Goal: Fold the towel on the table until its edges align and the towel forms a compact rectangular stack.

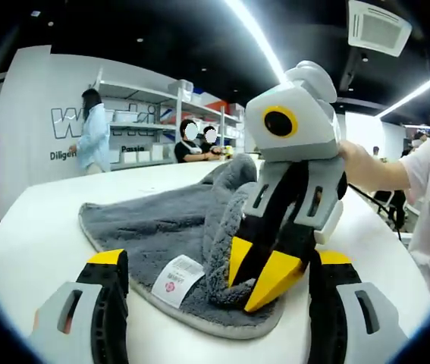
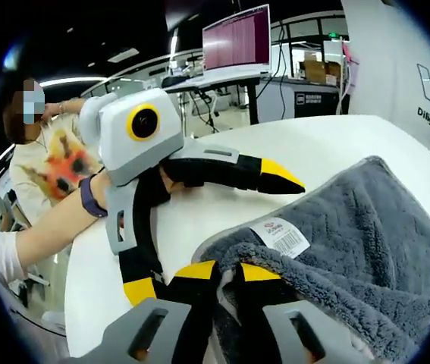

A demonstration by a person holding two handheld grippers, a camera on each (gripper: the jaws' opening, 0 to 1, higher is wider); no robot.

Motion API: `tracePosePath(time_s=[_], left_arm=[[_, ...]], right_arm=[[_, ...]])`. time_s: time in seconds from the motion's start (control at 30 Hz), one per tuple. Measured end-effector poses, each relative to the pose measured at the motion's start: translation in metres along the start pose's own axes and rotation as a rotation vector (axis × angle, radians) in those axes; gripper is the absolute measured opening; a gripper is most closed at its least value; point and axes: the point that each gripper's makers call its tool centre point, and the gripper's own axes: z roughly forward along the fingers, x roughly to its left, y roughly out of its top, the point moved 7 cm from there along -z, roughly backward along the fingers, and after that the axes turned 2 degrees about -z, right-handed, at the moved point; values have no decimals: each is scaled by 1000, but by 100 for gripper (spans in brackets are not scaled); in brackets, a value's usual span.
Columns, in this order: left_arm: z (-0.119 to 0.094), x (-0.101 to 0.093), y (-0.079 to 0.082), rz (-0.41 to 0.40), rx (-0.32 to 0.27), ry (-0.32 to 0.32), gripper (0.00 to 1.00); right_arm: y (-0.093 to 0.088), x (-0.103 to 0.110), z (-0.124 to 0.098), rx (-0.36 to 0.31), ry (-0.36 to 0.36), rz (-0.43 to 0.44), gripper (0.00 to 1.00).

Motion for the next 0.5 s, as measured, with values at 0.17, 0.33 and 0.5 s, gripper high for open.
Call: tracePosePath(time_s=[0.17, 0.33, 0.5], left_arm=[[0, -2, 0, 0, -3, -17, 98], [0, -7, 3, -14, -26, -69, 99], [0, -11, 5, -22, -34, -104, 99]], right_arm=[[1, 1, 0, -13, 24, 0, 11], [0, 3, -1, -27, 55, -9, 15], [0, 5, -2, -52, 90, -11, 20]])
